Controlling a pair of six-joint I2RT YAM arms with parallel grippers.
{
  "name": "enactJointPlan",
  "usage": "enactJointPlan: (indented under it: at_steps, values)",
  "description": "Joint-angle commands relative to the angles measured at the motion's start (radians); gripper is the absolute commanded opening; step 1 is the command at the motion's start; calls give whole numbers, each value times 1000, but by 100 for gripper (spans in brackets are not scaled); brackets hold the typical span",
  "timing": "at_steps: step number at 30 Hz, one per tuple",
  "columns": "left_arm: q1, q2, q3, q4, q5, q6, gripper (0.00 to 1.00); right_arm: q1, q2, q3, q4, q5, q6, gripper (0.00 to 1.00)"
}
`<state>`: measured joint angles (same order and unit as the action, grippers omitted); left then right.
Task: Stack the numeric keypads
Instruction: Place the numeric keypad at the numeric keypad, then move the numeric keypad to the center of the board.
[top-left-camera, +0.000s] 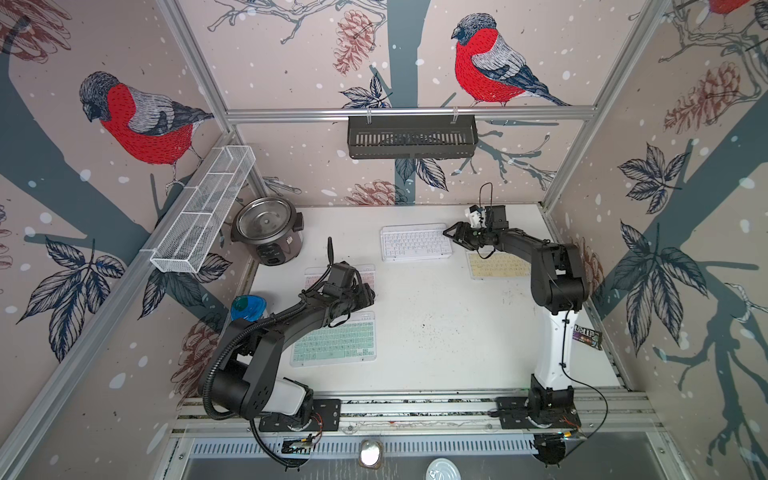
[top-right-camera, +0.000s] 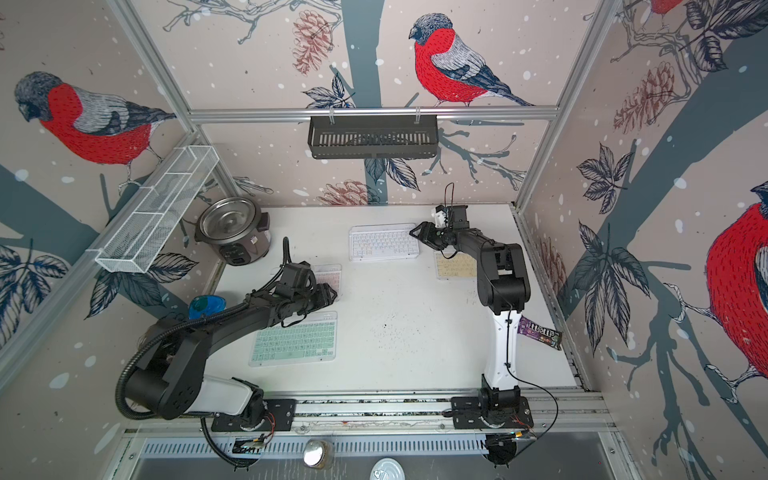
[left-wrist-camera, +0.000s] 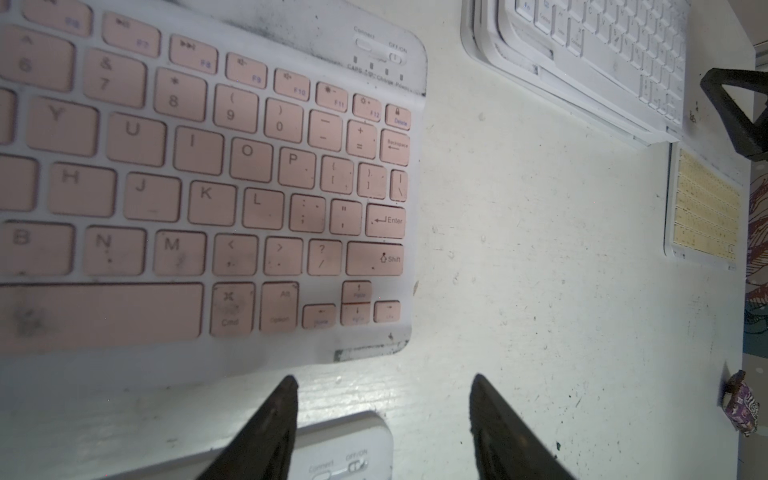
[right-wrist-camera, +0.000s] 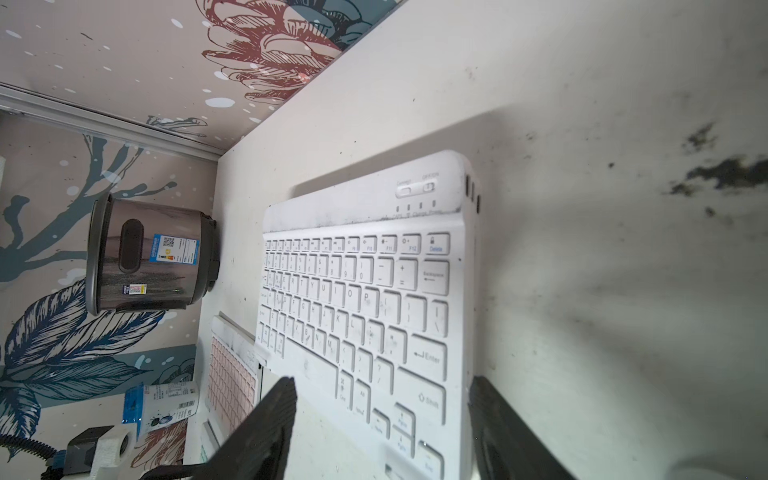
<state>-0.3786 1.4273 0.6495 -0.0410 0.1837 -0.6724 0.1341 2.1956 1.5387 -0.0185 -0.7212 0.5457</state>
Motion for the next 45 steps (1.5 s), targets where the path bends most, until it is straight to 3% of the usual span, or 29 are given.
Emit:
enactJointPlan:
  at_steps: [1,8,14,22,28,45]
  values:
    - [0,-10,-3,3,2,9,65,-1,-26,2,-1,29,-26,67]
    - [-41,-28,-22,-10,-30,0,65,11,-153,-96,30,53,-23,68]
    - [-122,-36,-34,-35,-112,-24,65,54,-348,-309,117,100,7,68]
    - [-173,-120,-104,-42,-140,-96,65,191,-616,-534,40,267,-66,70]
    - [-180,-151,-149,-67,-120,-100,65,270,-751,-698,92,293,5,70]
    - [-200,-166,-177,-76,-124,-103,65,300,-865,-795,74,322,46,73]
